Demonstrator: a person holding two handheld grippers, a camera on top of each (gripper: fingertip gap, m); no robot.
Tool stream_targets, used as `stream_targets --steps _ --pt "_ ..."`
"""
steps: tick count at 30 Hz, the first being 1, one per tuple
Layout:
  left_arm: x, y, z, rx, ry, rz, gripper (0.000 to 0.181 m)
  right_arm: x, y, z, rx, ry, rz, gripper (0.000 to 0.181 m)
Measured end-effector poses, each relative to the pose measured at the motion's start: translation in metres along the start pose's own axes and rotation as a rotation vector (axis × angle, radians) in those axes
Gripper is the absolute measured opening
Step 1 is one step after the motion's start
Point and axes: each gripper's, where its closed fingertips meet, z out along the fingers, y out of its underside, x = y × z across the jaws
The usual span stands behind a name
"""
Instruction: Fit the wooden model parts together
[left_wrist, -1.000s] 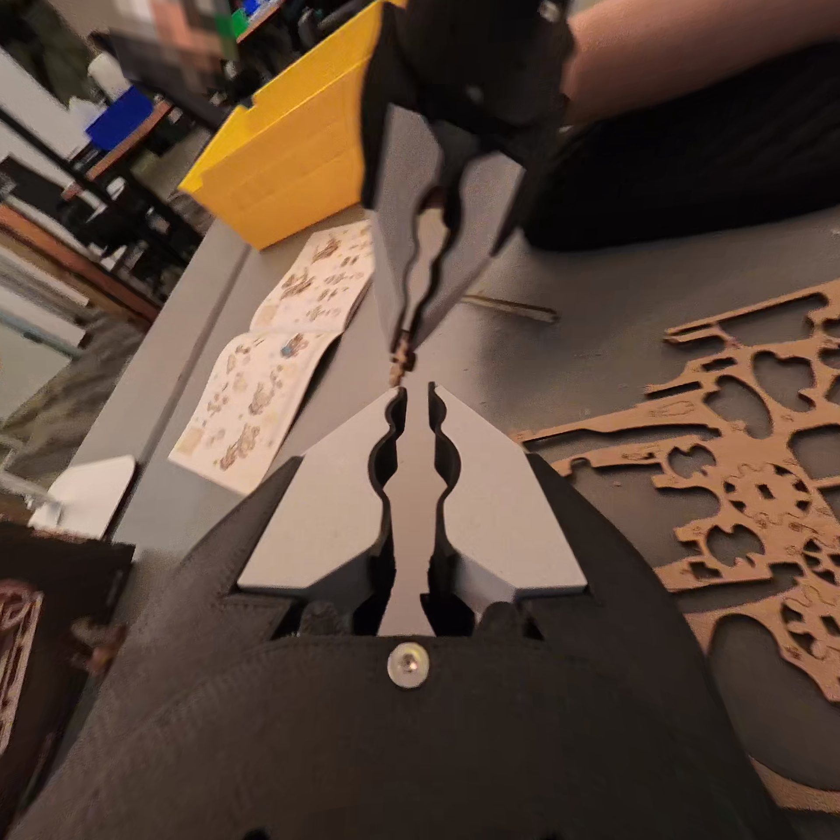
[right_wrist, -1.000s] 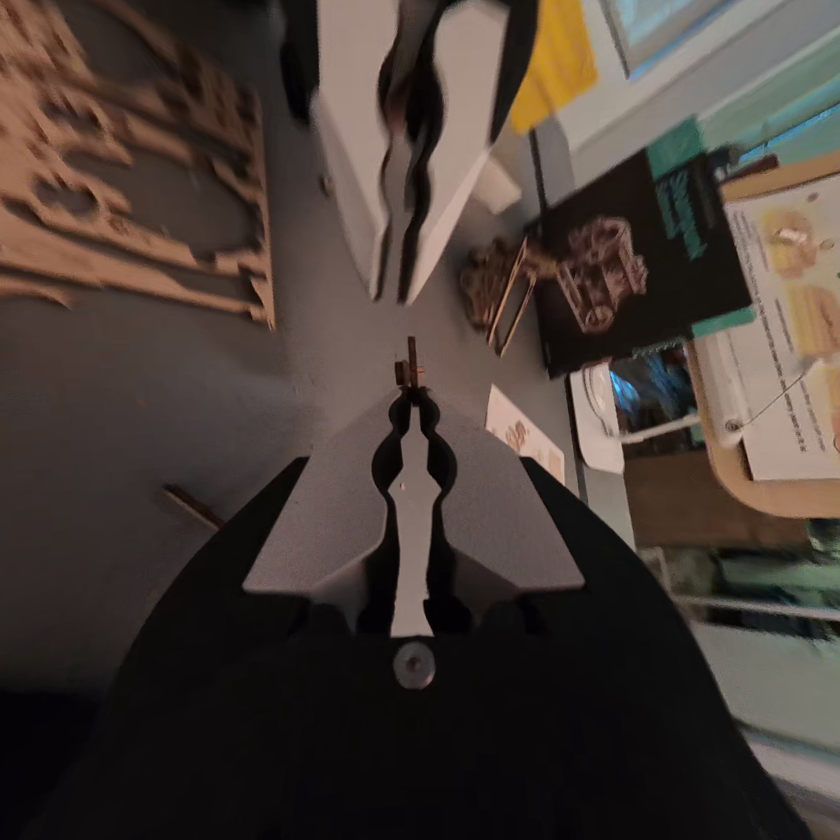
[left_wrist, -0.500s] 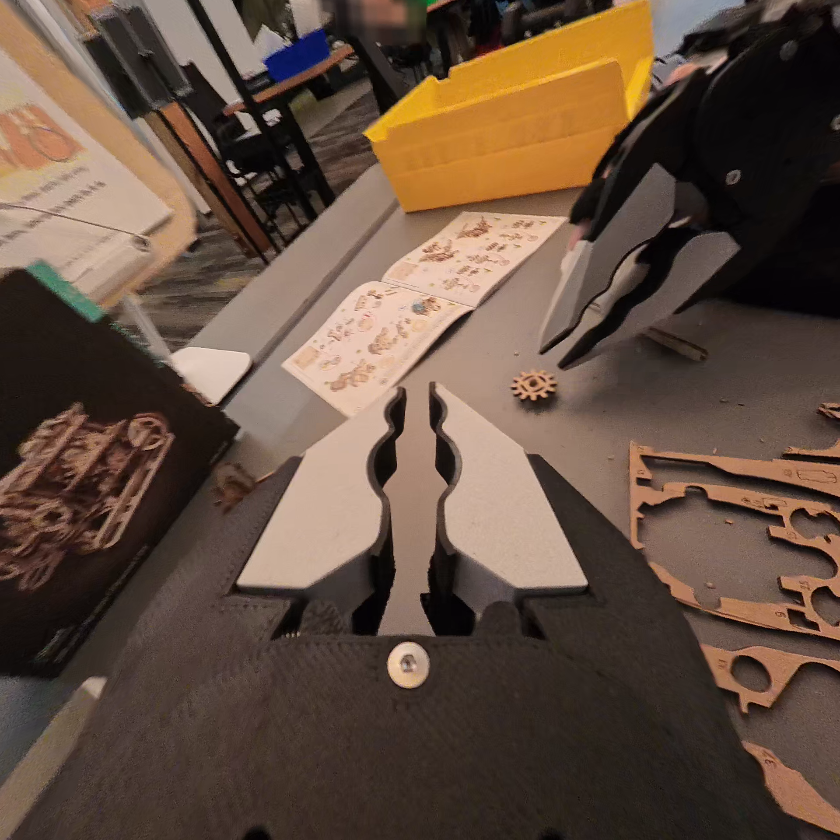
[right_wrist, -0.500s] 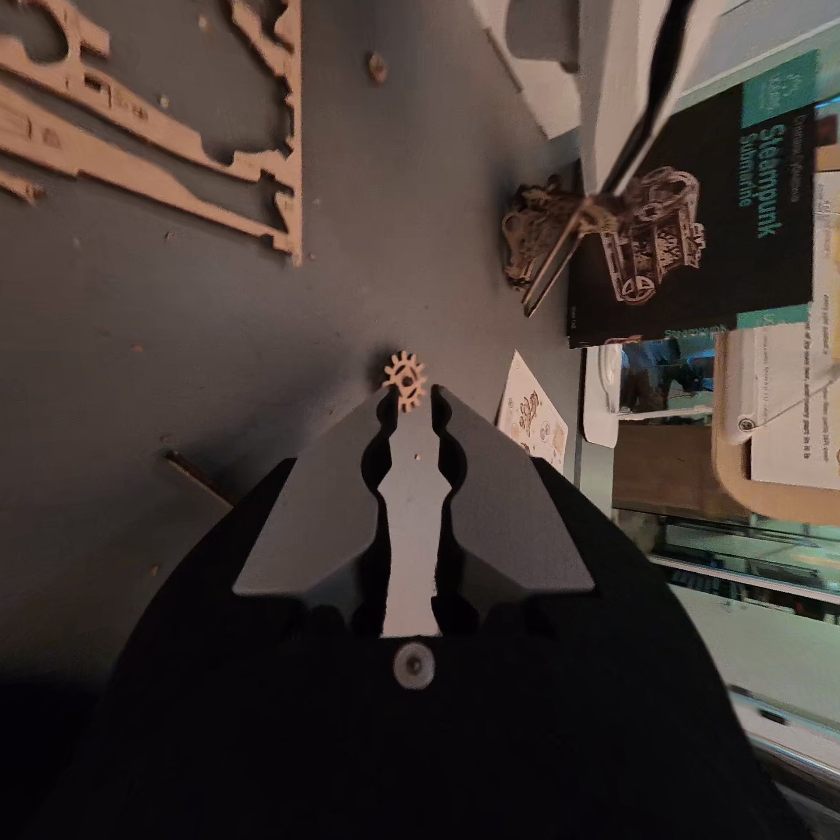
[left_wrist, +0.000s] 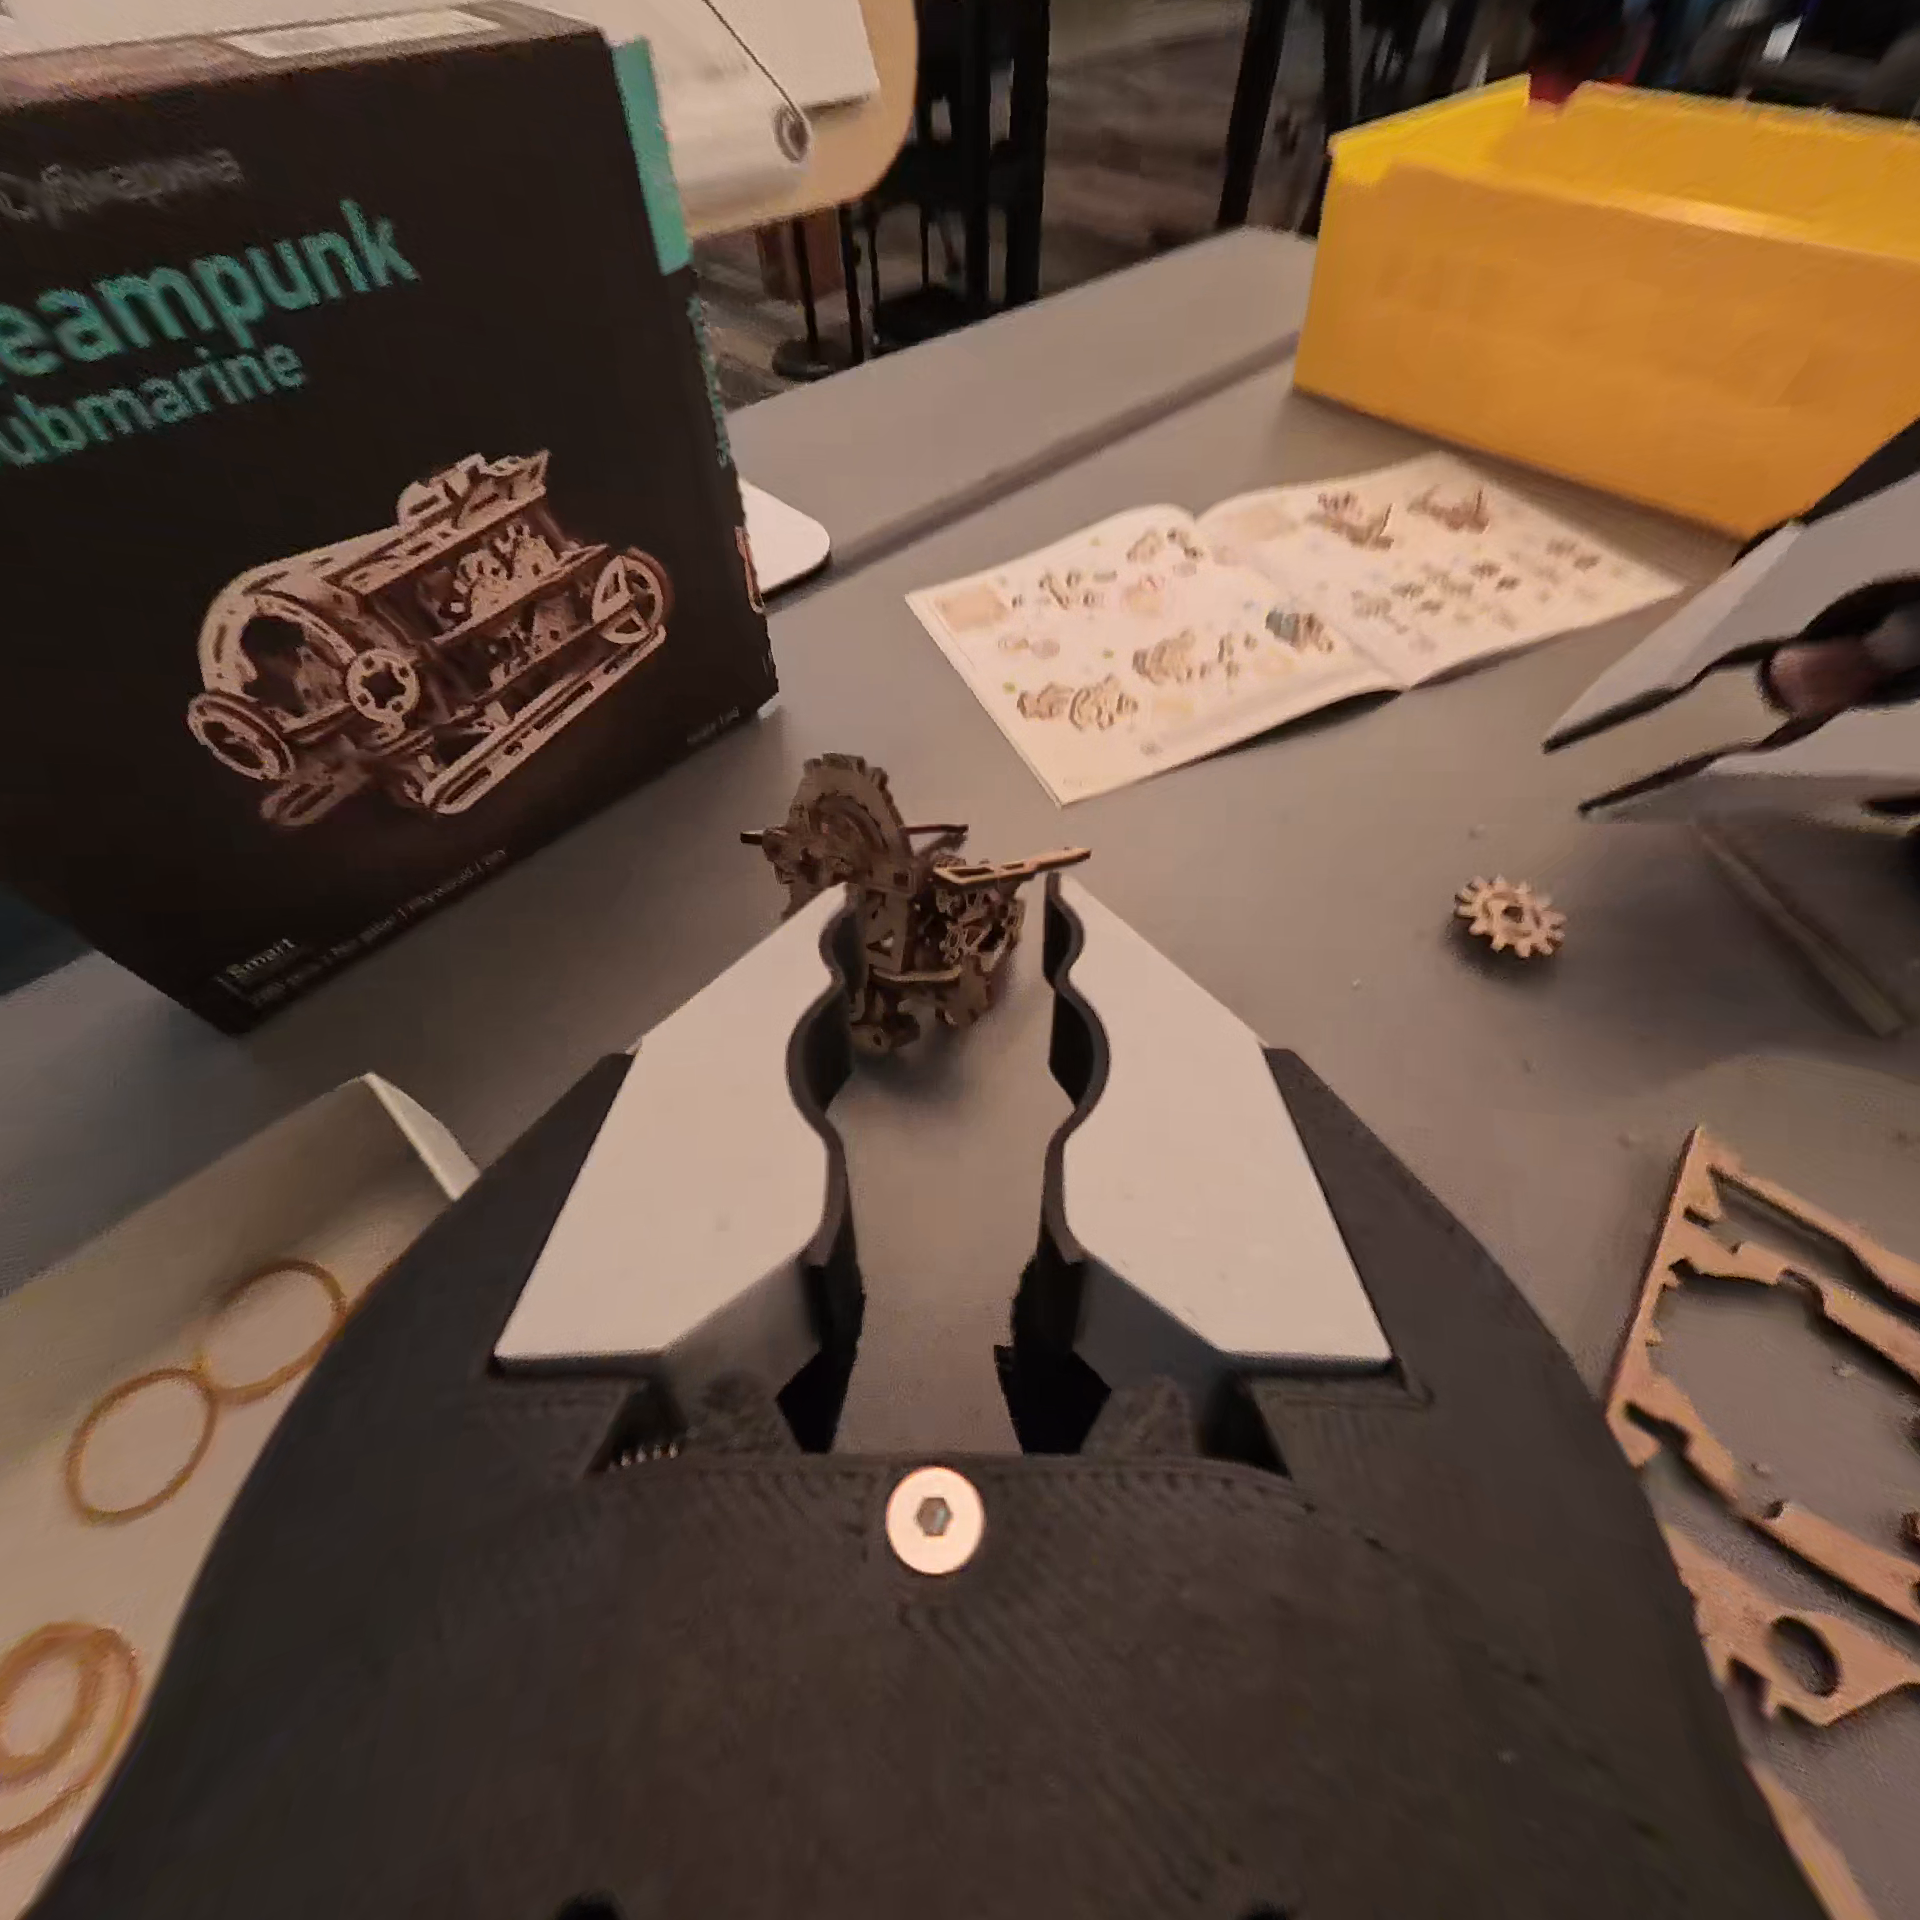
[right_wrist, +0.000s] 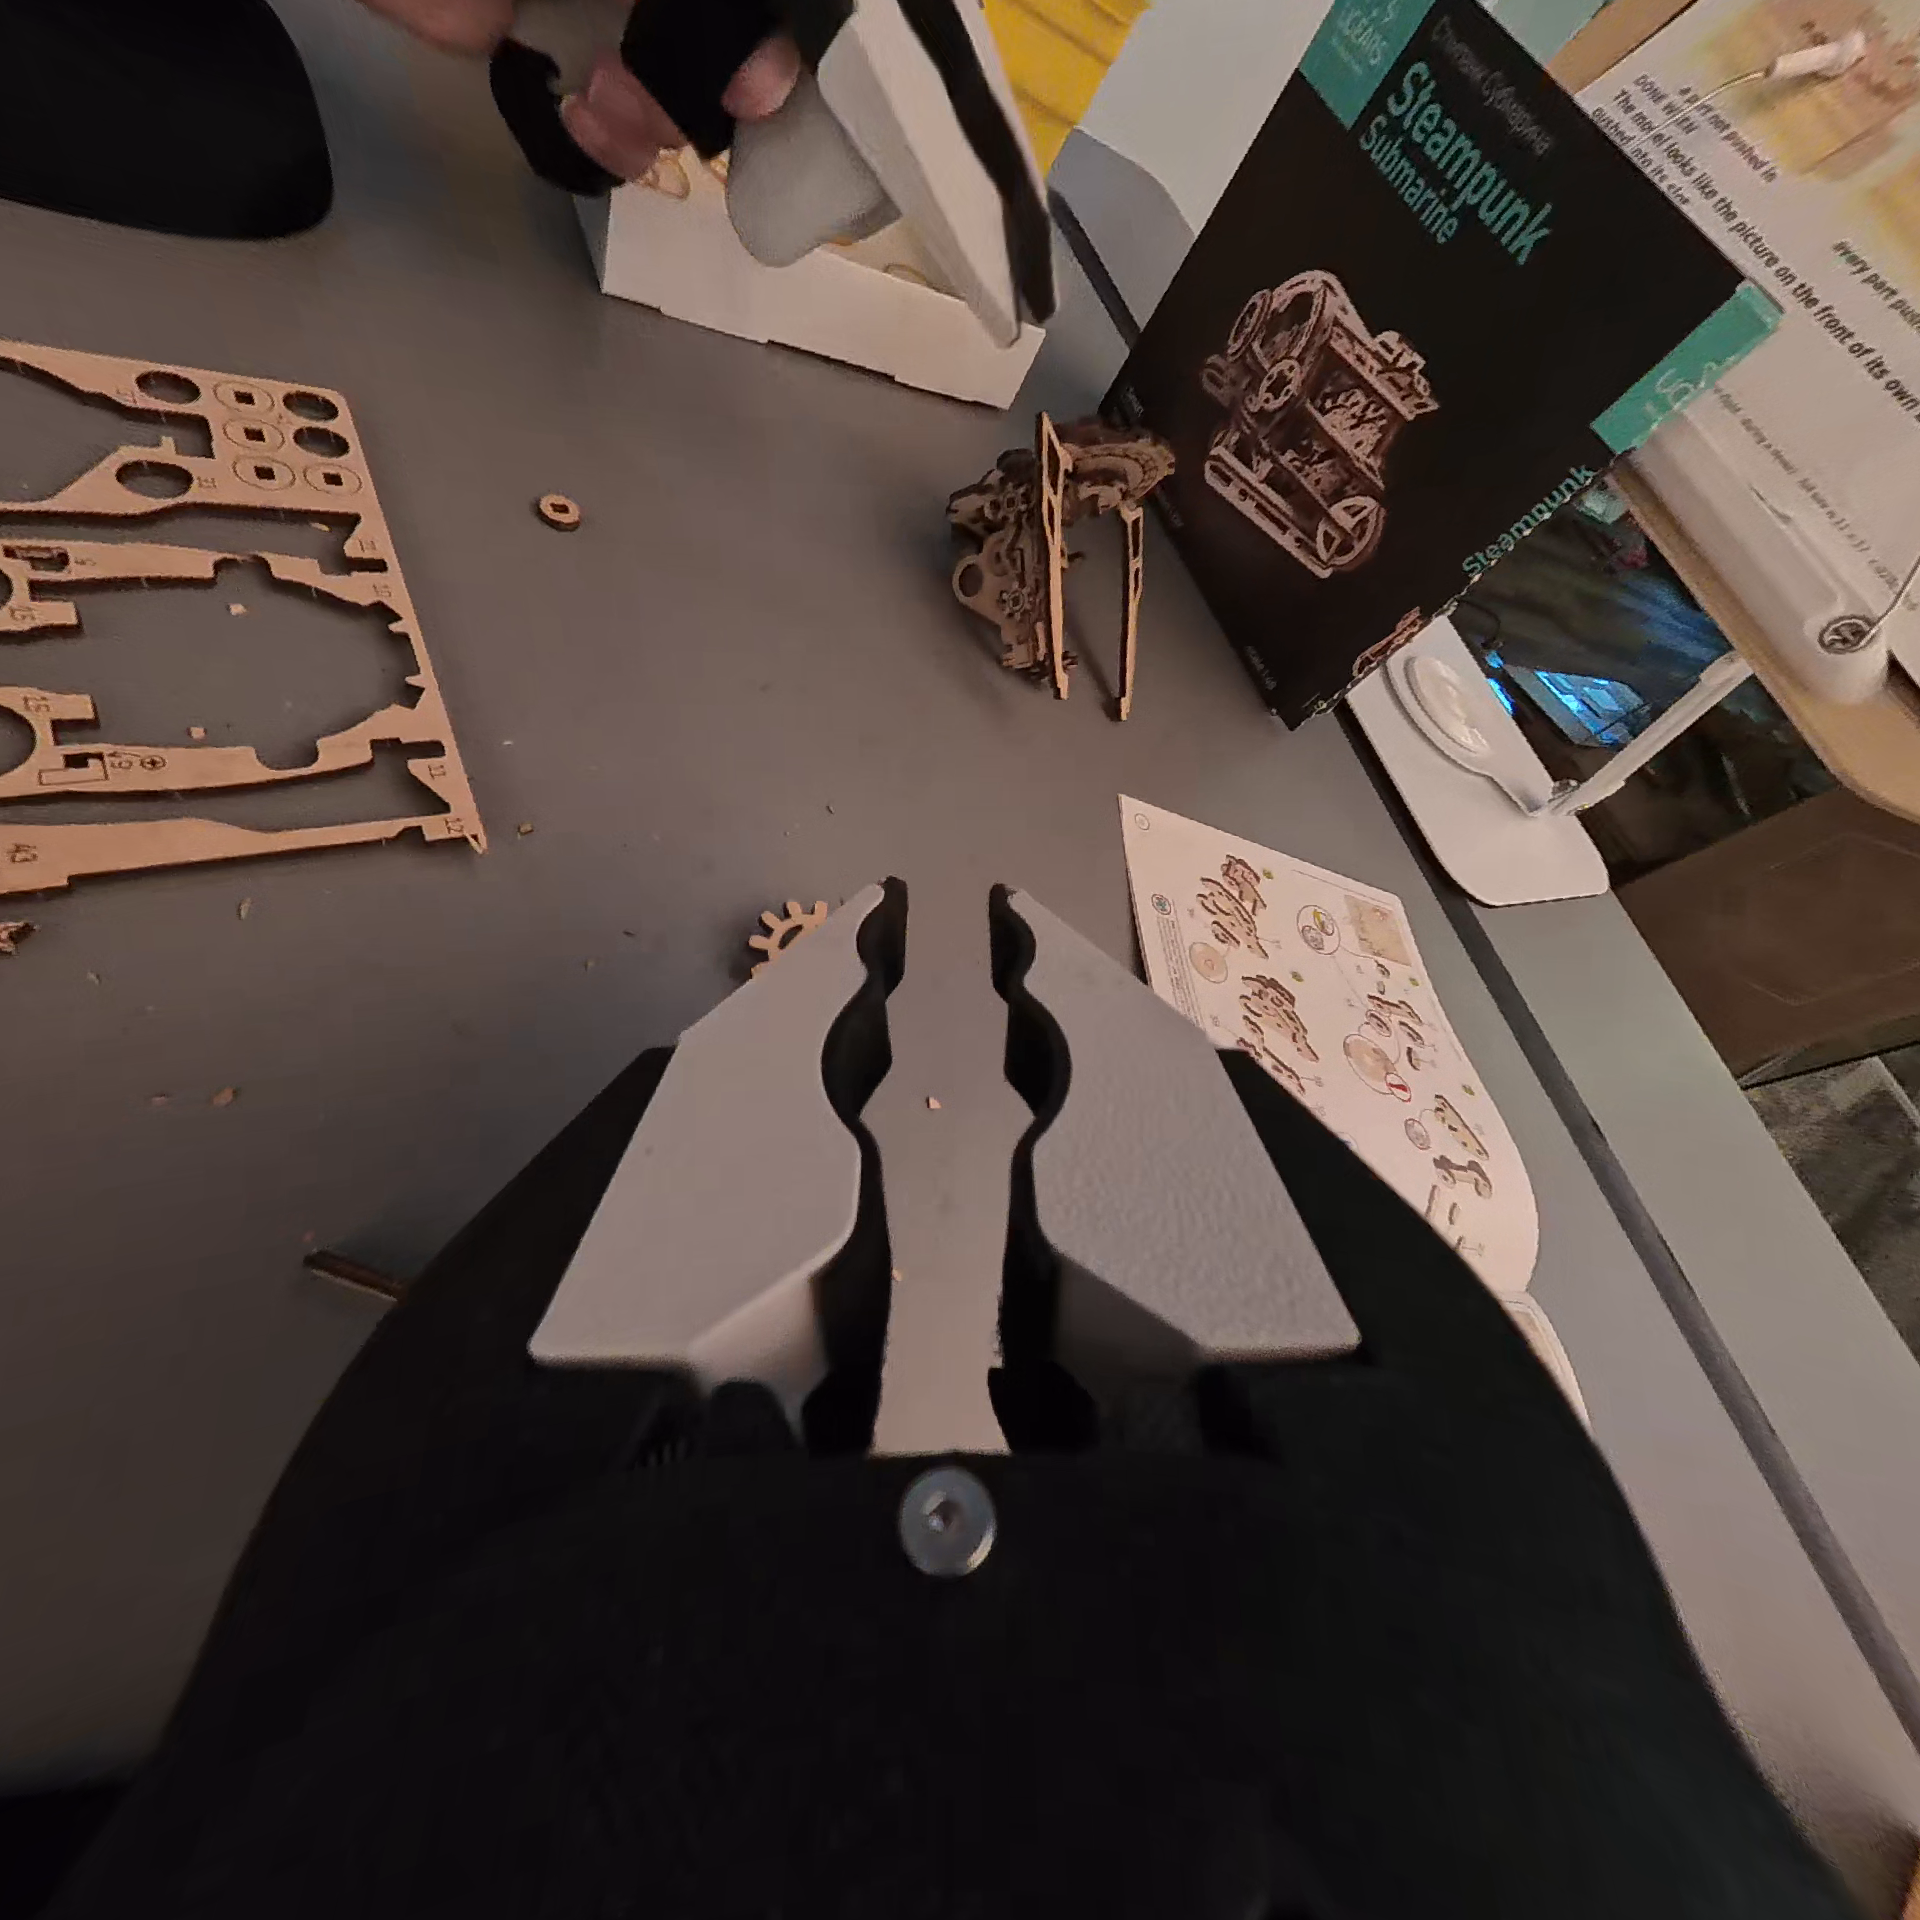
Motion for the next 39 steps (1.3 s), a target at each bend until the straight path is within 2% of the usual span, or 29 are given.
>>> stream_targets --steps 1,4,8,9,13,18,25,29,39 --pt "0.001 0.003 0.001 -0.024 -0.01 0.046 0.03 0.0 0.001 0.0 -0.001 -0.001 -0.001 0.014" --pt "-0.005 0.013 0.002 -0.162 -0.073 0.25 0.028 -0.003 0.001 0.002 0.005 -0.014 -0.005 0.015" --pt "-0.03 -0.001 0.004 -0.273 -0.151 0.443 0.021 -0.005 0.003 0.005 -0.011 -0.015 -0.039 0.014" --pt "-0.033 -0.007 0.008 -0.27 -0.137 0.45 0.02 -0.006 0.004 0.005 -0.011 -0.017 -0.044 0.015" --pt "-0.02 -0.005 0.019 -0.307 0.117 0.449 0.019 -0.005 0.002 0.004 0.001 -0.011 -0.044 0.014" --pt "-0.037 0.023 0.016 -0.413 0.119 0.59 0.02 -0.004 0.003 0.004 0.002 -0.01 -0.039 0.014" --pt "-0.034 0.038 0.022 -0.383 0.228 0.472 0.019 -0.003 0.006 0.006 -0.016 -0.006 -0.053 0.014" --pt "-0.028 0.035 0.029 -0.352 0.289 0.392 0.018 0.0 0.007 0.005 -0.016 0.001 -0.041 0.015" --pt "-0.026 0.042 0.03 -0.377 0.313 0.346 0.008 -0.004 0.01 0.006 -0.033 -0.003 -0.074 0.014"
